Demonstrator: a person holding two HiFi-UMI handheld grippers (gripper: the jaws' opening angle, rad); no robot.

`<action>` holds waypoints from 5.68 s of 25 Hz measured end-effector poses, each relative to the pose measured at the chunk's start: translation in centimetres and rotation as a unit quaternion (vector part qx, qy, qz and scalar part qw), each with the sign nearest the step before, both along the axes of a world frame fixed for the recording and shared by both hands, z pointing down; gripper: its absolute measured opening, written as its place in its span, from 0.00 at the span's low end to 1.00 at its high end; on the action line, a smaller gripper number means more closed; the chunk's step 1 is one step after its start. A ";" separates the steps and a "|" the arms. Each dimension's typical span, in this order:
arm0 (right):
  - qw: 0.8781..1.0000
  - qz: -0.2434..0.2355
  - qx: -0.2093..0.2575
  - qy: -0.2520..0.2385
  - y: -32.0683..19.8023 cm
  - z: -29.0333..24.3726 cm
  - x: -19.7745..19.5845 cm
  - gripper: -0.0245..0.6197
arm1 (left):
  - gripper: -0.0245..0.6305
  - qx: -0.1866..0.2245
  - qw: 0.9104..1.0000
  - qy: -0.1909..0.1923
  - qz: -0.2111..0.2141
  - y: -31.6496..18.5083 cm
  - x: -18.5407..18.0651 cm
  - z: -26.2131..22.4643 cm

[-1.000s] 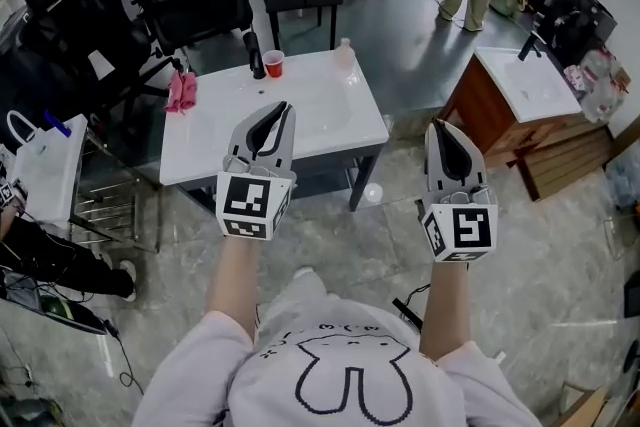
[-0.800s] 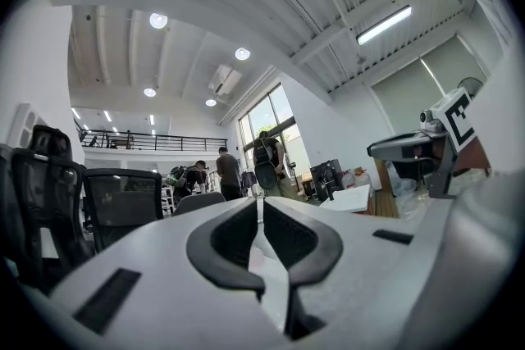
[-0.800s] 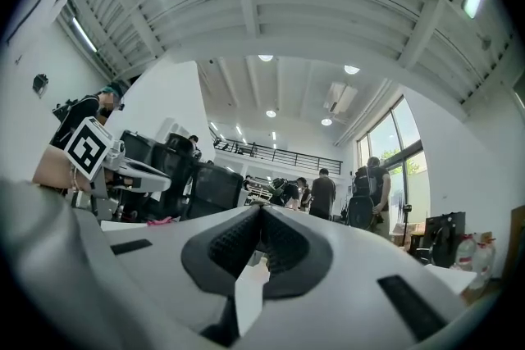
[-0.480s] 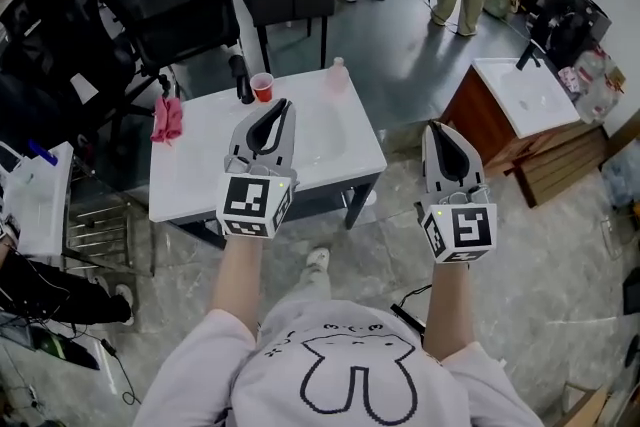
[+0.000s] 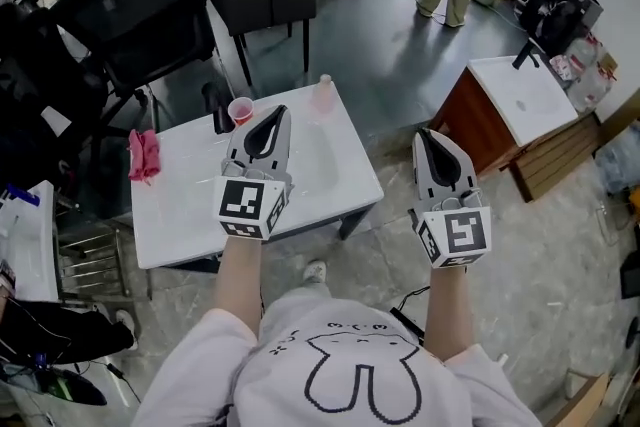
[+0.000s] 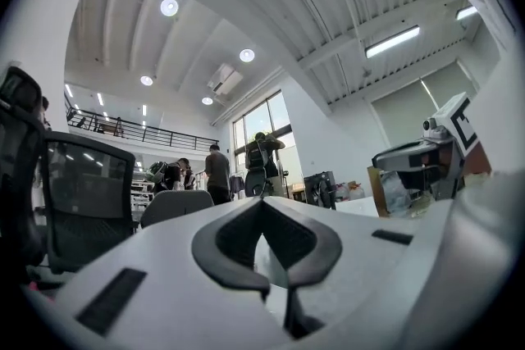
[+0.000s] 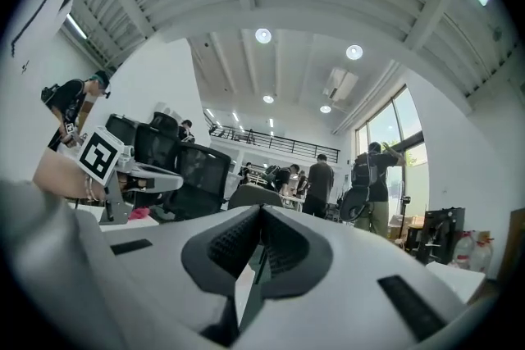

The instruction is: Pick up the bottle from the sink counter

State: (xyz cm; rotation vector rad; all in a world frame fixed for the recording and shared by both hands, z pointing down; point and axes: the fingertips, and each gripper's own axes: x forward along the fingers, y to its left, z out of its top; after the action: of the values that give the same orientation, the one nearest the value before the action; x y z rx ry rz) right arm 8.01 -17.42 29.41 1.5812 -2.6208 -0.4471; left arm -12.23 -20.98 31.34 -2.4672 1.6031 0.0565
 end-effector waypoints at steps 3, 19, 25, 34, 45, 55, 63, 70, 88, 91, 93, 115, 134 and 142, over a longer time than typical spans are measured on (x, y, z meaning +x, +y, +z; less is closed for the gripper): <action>1.000 0.014 -0.009 -0.006 -3.1 0.5 0.2 0.08 | 0.05 -0.018 1.000 -0.004 0.012 -3.5 0.0 1.3; 0.998 0.041 -0.044 -0.001 -13.5 2.9 -0.5 0.08 | 0.60 -0.116 0.990 -0.031 0.071 -16.7 1.6 7.0; 0.997 0.035 -0.064 0.000 -15.3 4.8 -0.7 0.08 | 0.65 -0.145 0.986 -0.038 0.073 -19.3 2.3 9.9; 0.995 0.013 -0.095 -0.010 -19.6 7.9 -0.5 0.08 | 0.65 -0.182 0.980 -0.026 0.076 -22.9 4.0 13.9; 0.989 0.007 -0.144 -0.017 -24.2 12.3 2.2 0.08 | 0.65 -0.242 0.967 -0.059 0.060 -27.6 6.0 21.0; 0.985 0.013 -0.171 -0.009 -26.5 14.7 4.4 0.08 | 0.65 -0.298 0.951 -0.066 0.053 -30.4 7.9 26.6; 0.983 0.005 -0.182 -0.004 -27.8 15.8 5.0 0.08 | 0.65 -0.336 0.937 -0.090 0.031 -31.8 8.1 29.6; 0.983 -0.005 -0.186 -0.010 -28.3 16.1 4.7 0.08 | 0.65 -0.364 0.924 -0.111 0.029 -32.3 8.2 31.2; 0.984 -0.006 -0.178 -0.019 -27.9 15.2 4.2 0.08 | 0.65 -0.386 0.911 -0.143 0.032 -32.1 8.2 32.2; 0.984 -0.010 -0.175 -0.020 -27.7 14.8 4.1 0.08 | 0.65 -0.391 0.909 -0.138 0.038 -31.9 8.2 32.0; 0.985 -0.011 -0.174 -0.019 -27.5 14.7 4.0 0.08 | 0.65 -0.390 0.911 -0.129 0.036 -31.6 8.3 31.8; 0.993 -0.024 -0.119 -0.012 -21.5 10.2 0.3 0.08 | 0.65 -0.321 0.942 -0.090 0.029 -25.6 6.4 23.2; 0.996 -0.026 -0.080 0.002 -14.6 6.9 -4.8 0.08 | 0.65 -0.257 0.961 -0.096 0.029 -18.5 2.1 16.6; 0.996 -0.051 -0.065 0.020 -12.7 5.8 -5.2 0.08 | 0.65 -0.234 0.969 -0.075 0.003 -16.1 1.2 13.8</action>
State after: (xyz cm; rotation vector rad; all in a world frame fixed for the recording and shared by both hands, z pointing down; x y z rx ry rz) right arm 2.83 -30.11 35.25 1.3901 -2.6496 -0.3023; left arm -10.99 -37.08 45.11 -2.7256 1.6961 -0.5568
